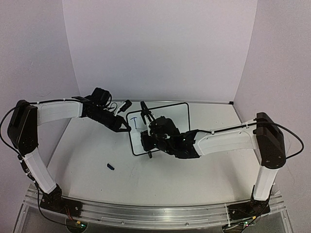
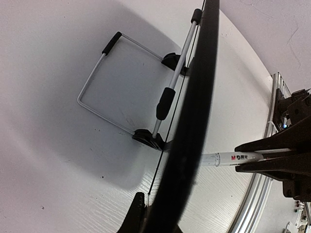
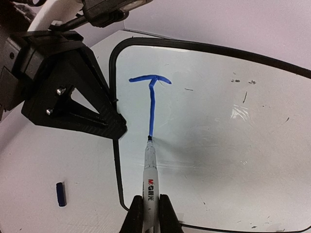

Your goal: Write a sentence on the whiteboard

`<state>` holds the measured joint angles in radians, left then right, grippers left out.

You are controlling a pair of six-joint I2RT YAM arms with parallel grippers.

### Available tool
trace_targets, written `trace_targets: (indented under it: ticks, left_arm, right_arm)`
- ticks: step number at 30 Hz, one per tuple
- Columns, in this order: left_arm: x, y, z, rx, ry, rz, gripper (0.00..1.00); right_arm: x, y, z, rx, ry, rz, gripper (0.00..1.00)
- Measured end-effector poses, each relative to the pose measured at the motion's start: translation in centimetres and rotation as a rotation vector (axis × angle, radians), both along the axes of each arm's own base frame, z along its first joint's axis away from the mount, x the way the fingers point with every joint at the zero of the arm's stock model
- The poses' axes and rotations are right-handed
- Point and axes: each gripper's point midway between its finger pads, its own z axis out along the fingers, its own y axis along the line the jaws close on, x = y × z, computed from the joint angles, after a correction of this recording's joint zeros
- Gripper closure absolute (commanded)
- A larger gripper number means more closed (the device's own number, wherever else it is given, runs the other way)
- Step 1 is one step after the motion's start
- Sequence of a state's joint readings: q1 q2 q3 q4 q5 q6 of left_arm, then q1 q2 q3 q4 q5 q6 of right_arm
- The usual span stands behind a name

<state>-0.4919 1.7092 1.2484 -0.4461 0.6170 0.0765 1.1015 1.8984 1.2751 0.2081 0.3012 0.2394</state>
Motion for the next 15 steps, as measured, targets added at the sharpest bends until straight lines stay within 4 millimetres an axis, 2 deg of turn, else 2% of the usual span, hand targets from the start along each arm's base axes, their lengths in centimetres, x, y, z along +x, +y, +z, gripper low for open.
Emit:
trace_targets:
  ticks: [5, 15]
  left_arm:
    - [0.0, 0.0, 0.0, 0.0, -0.001, -0.001, 1.0]
    - [0.0, 0.0, 0.0, 0.0, -0.001, -0.001, 1.0]
  right_arm:
    - [-0.1, 0.3, 0.2, 0.007, 0.002, 0.016, 1.0]
    - [-0.4, 0.7, 1.7, 0.061, -0.014, 0.038, 1.0]
